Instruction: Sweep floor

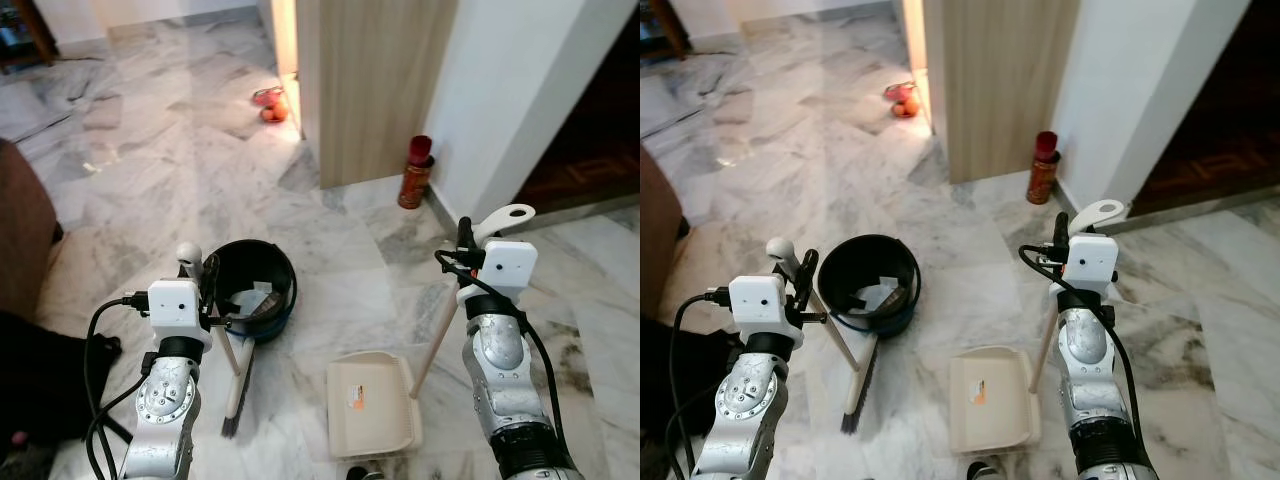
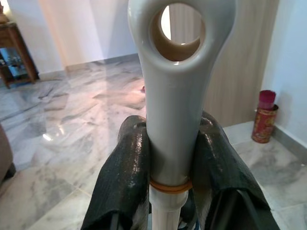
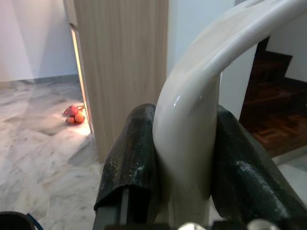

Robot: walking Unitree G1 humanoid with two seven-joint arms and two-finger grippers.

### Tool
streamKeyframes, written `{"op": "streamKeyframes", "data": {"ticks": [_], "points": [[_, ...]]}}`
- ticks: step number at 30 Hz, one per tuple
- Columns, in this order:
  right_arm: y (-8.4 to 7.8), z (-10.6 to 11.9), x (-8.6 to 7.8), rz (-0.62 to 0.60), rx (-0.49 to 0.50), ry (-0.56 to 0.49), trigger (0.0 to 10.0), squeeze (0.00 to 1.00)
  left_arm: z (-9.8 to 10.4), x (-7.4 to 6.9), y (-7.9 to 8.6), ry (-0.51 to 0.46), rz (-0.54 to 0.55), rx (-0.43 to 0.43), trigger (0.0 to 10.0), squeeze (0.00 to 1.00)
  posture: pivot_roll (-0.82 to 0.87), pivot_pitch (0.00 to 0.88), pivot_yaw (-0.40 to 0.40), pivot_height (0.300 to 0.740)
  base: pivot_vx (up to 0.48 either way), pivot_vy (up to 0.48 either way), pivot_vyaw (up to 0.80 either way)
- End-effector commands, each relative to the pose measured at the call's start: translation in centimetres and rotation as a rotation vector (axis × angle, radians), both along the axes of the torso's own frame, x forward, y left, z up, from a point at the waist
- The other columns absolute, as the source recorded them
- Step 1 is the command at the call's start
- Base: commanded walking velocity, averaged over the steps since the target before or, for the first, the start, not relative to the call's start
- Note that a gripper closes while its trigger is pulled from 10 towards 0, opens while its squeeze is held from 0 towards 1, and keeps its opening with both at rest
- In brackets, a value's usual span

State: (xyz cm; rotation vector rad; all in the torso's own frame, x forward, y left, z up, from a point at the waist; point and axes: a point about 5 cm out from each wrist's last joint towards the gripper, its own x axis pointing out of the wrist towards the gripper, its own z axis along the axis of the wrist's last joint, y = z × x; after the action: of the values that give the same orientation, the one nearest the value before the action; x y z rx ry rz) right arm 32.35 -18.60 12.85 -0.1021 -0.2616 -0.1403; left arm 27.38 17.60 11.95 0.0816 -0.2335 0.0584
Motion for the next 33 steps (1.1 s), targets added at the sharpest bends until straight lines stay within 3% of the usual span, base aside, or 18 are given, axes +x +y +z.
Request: {"op": "streamKeyframes", "data": {"ticks": [1, 17, 29, 33], "points": [[0.37, 0.76, 0.25, 0.01, 0.001, -0.029, 10.0, 0.0, 0.29, -0.03, 0.07, -0.021, -0.005, 0.017, 10.0, 0.0, 0.06, 0.1, 0.058, 0.74, 0.0, 0.0, -0.8], [-0.12, 0.83, 0.25, 0.002, -0.013, -0.023, 10.0, 0.0, 0.15, -0.02, -0.22, -0.015, -0.005, 0.023, 10.0, 0.0, 0.05, 0.11, 0.05, 0.74, 0.0, 0.0, -0.8], [0.03, 0.84, 0.34, 0.006, -0.014, -0.022, 10.0, 0.0, 0.06, 0.0, -0.25, -0.01, -0.004, 0.026, 10.0, 0.0, 0.06, 0.112, 0.048, 0.74, 0.0, -0.412, -0.8], [0.1, 0.93, 0.42, 0.009, -0.013, -0.022, 10.0, 0.0, 0.09, 0.02, -0.43, -0.01, -0.014, 0.021, 10.0, 0.0, 0.06, 0.115, 0.048, 0.74, 0.0, 0.0, -0.8]]}}
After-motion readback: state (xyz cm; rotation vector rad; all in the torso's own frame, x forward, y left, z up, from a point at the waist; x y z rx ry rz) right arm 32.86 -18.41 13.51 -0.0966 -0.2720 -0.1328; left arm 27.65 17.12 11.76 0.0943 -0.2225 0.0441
